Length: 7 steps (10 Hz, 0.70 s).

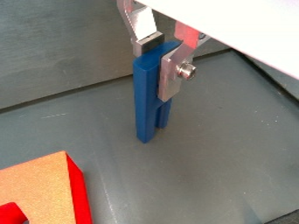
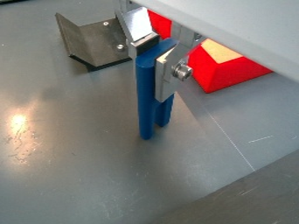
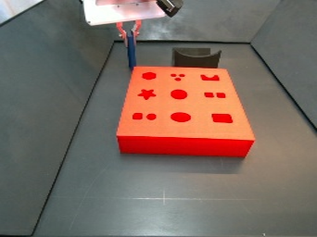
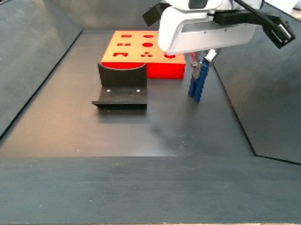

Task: Pick up the square-circle object. Move up. Move to above the board. Insert the square-circle object.
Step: Pick up the square-circle object.

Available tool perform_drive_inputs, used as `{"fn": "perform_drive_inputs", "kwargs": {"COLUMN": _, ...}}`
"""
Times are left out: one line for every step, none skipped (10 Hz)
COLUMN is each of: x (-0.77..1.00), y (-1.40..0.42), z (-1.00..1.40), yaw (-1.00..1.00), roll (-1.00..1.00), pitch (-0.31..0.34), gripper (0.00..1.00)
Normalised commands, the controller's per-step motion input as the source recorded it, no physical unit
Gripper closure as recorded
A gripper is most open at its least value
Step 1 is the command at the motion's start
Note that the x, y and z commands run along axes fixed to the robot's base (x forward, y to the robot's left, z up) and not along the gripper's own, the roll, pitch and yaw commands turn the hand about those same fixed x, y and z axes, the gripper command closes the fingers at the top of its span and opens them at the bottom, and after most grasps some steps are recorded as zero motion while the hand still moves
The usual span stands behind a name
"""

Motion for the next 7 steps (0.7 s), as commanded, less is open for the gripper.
{"fn": "perform_drive_inputs", "kwargs": {"x": 0.0, "y": 0.0, "z": 0.0, "yaw": 0.0, "roll": 0.0, "pitch": 0.0, "gripper": 1.0}}
{"fn": "perform_drive_inputs", "kwargs": {"x": 0.0, "y": 0.0, "z": 0.0, "yaw": 0.0, "roll": 0.0, "pitch": 0.0, "gripper": 1.0}}
{"fn": "perform_drive_inputs", "kwargs": {"x": 0.0, "y": 0.0, "z": 0.0, "yaw": 0.0, "roll": 0.0, "pitch": 0.0, "gripper": 1.0}}
{"fn": "perform_drive_inputs", "kwargs": {"x": 0.0, "y": 0.0, "z": 0.0, "yaw": 0.0, "roll": 0.0, "pitch": 0.0, "gripper": 1.0}}
{"fn": "perform_drive_inputs", "kwargs": {"x": 0.0, "y": 0.0, "z": 0.0, "yaw": 0.0, "roll": 0.0, "pitch": 0.0, "gripper": 1.0}}
{"fn": "perform_drive_inputs", "kwargs": {"x": 0.0, "y": 0.0, "z": 0.0, "yaw": 0.0, "roll": 0.0, "pitch": 0.0, "gripper": 1.0}}
{"fn": "perform_drive_inputs", "kwargs": {"x": 0.0, "y": 0.0, "z": 0.0, "yaw": 0.0, "roll": 0.0, "pitch": 0.0, "gripper": 1.0}}
